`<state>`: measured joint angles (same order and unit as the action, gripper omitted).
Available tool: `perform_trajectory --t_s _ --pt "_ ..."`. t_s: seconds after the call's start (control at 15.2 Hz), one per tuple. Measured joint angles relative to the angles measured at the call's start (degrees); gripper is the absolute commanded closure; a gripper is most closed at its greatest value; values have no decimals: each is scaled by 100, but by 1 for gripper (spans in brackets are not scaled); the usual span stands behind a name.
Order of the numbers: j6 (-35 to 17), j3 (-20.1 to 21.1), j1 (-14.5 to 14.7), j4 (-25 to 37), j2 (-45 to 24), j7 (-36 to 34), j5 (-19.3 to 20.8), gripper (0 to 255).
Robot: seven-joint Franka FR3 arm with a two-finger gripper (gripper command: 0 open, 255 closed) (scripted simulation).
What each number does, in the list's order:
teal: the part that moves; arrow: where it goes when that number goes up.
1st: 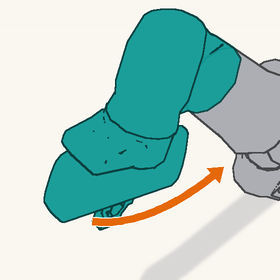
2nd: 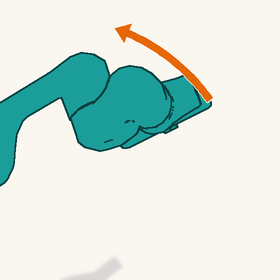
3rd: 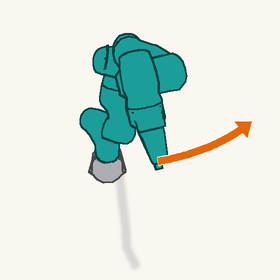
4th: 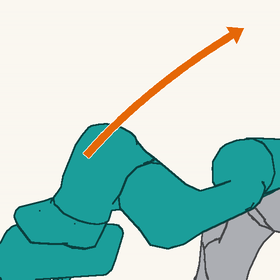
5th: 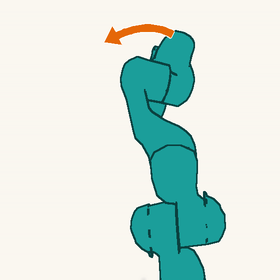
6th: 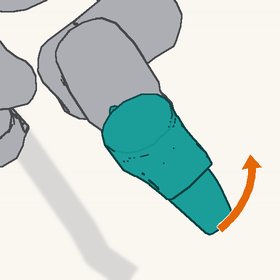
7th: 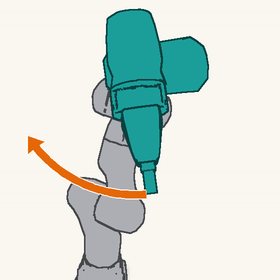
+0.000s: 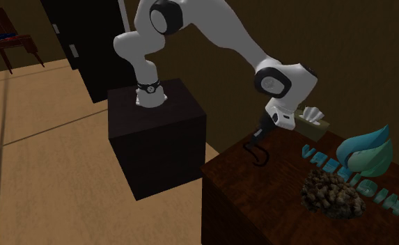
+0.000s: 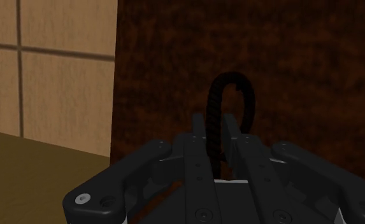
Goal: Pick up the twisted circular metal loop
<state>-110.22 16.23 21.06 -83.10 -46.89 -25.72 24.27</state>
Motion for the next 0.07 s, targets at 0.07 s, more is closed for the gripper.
perform_trajectory --t_s 0.07 --pt "23 5 -4 4 22 11 -6 255"
